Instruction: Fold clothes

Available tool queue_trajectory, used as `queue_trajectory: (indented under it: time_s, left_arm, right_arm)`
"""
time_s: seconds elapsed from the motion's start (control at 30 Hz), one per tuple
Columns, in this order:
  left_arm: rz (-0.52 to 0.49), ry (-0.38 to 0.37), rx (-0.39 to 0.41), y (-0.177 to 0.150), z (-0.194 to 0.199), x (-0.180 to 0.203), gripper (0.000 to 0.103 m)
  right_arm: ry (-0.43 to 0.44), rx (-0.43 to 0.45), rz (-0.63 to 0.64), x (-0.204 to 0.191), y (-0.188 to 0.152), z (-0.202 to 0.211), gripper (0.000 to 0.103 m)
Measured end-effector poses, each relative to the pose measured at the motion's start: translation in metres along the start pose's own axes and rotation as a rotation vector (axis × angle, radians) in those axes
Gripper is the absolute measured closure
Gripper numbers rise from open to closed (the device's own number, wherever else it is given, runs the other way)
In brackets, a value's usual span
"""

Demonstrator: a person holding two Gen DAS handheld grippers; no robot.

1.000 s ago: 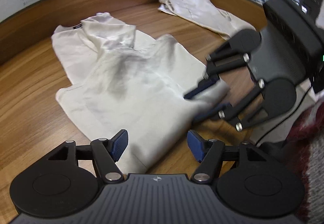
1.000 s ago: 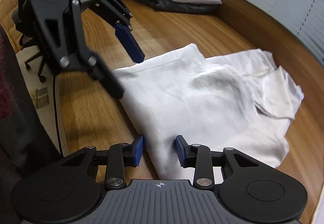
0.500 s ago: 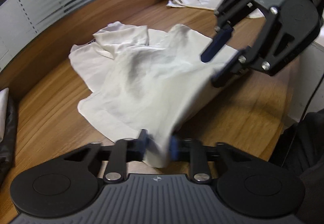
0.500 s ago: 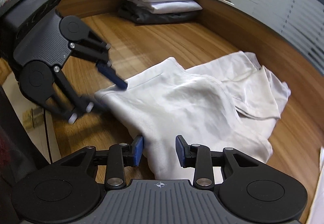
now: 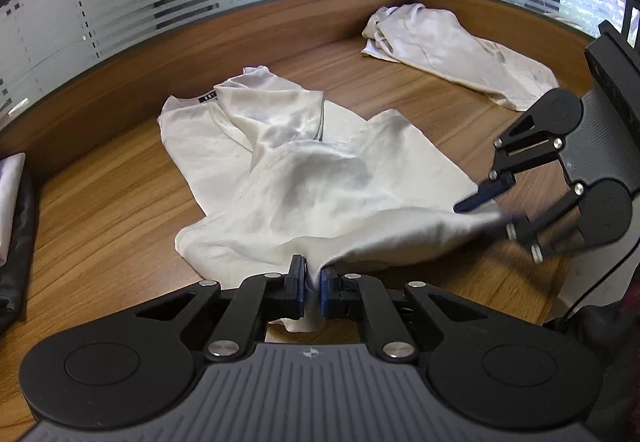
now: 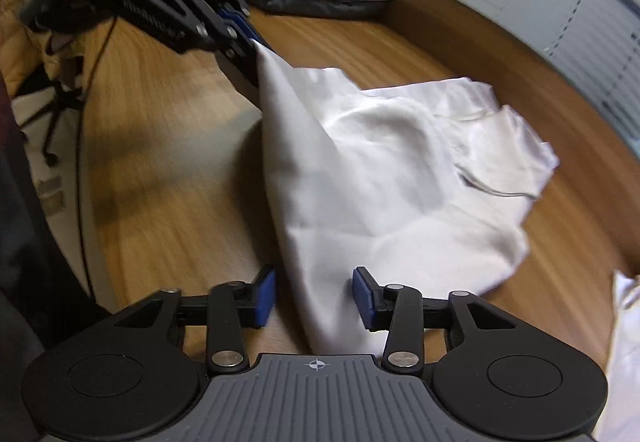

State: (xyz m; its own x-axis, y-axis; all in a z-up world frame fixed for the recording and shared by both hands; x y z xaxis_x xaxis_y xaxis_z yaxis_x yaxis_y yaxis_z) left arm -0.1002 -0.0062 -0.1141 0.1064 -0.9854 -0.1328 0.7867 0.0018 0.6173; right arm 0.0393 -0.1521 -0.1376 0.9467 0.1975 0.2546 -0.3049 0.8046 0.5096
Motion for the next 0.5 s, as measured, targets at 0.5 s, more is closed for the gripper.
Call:
queue_trajectory:
  time_s: [0.5]
  left_arm:
    - [0.091,-0.11,-0.009,0.021,0.043,-0.029,0.097]
  right_arm:
    - [0.098,-0.028,-0.236,0.057,0.044,0.068,0.097]
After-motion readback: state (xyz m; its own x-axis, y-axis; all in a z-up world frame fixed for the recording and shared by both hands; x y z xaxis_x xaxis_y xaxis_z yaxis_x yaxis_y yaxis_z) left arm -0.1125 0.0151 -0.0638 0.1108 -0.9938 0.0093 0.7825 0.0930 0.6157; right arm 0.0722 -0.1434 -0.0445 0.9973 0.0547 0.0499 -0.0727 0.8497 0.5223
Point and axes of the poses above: each gripper's, at about its wrist camera, not at the fingertips, and z roughly against the way its jaws point, x to its right, y to its top, the point moved 2 cm from there along -z, roughly the way its jaws point, and after that the axes turned 6 degrees about -x, right-handed, at the moved point
